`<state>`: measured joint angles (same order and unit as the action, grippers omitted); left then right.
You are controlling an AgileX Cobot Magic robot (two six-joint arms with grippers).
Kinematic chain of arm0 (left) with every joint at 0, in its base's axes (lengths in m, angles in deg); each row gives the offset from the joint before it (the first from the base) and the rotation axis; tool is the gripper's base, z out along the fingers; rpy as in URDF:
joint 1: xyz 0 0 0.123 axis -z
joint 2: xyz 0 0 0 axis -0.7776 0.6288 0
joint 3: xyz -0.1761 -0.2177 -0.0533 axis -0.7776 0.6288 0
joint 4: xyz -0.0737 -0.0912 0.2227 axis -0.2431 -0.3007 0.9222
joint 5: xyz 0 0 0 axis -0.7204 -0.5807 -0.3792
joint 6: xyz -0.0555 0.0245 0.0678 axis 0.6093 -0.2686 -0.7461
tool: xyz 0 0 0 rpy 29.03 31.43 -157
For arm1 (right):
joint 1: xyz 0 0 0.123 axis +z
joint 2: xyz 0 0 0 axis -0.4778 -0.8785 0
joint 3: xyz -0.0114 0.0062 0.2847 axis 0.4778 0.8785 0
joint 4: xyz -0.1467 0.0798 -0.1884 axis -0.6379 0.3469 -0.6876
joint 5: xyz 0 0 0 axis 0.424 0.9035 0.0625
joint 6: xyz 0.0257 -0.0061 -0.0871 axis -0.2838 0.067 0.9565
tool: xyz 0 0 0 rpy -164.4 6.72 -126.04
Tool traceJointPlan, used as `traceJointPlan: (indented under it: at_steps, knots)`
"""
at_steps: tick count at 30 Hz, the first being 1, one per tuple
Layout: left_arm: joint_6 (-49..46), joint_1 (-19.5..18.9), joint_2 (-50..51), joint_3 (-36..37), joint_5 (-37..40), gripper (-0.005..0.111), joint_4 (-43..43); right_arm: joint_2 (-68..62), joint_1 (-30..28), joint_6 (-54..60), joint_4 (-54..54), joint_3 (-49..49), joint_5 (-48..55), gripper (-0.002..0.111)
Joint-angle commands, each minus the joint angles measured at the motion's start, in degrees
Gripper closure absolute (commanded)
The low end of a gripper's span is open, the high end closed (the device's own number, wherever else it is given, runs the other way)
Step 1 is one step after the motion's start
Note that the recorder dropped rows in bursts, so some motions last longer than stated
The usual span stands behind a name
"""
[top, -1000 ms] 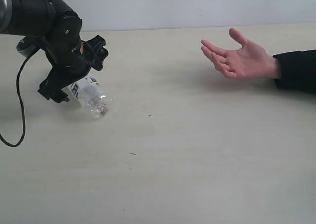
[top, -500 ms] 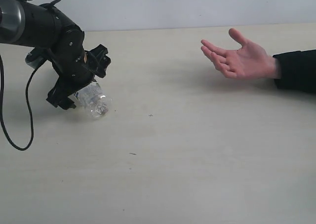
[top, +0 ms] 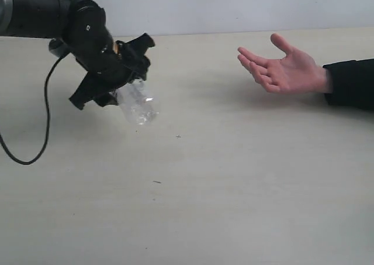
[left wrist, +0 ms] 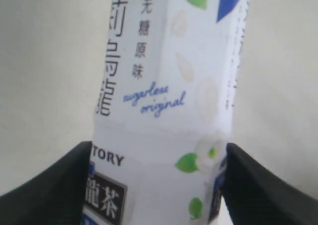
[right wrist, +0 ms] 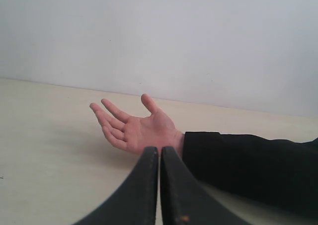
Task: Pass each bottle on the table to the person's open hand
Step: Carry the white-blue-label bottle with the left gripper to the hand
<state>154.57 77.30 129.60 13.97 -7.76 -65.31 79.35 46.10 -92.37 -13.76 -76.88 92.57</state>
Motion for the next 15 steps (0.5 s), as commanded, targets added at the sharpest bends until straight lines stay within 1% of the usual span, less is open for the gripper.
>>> traceJointPlan:
  at_steps: [1, 2, 3, 4, 5, 7, 11, 15]
  knots:
    - [-3.40, 9.40, -1.74, -2.91, -1.92, 0.107, -0.14, 0.26, -0.18, 0.20, 0.21, 0.14, -0.16, 0.105]
    - [-3.38, 11.03, -1.64, -3.23, -2.08, 0.107, -0.14, 0.26, -0.18, 0.20, 0.21, 0.14, -0.16, 0.105]
    - [-3.38, 13.58, -1.63, -3.53, -3.97, 0.107, -0.02, 0.26, -0.18, 0.20, 0.21, 0.14, -0.16, 0.105]
    - [-3.38, 14.94, -1.63, -3.53, -5.69, 0.107, -0.02, 0.26, -0.18, 0.20, 0.21, 0.14, -0.16, 0.105]
    - [-3.38, 17.39, -1.63, -3.53, -9.49, 0.107, 0.51, 0.26, -0.18, 0.20, 0.21, 0.14, -0.16, 0.105]
    - [-3.14, 19.99, -1.63, -3.53, -14.06, 0.107, 2.74, 0.26, -0.18, 0.20, 0.21, 0.14, -0.16, 0.105]
    - [-3.26, 20.80, -1.63, -3.53, -18.55, 0.107, 2.98, 0.26, -0.18, 0.20, 0.21, 0.14, -0.16, 0.105]
    - [-3.26, 20.80, -1.63, -3.53, -19.57, 0.107, 2.98, 0.26, -0.18, 0.20, 0.21, 0.14, -0.16, 0.105]
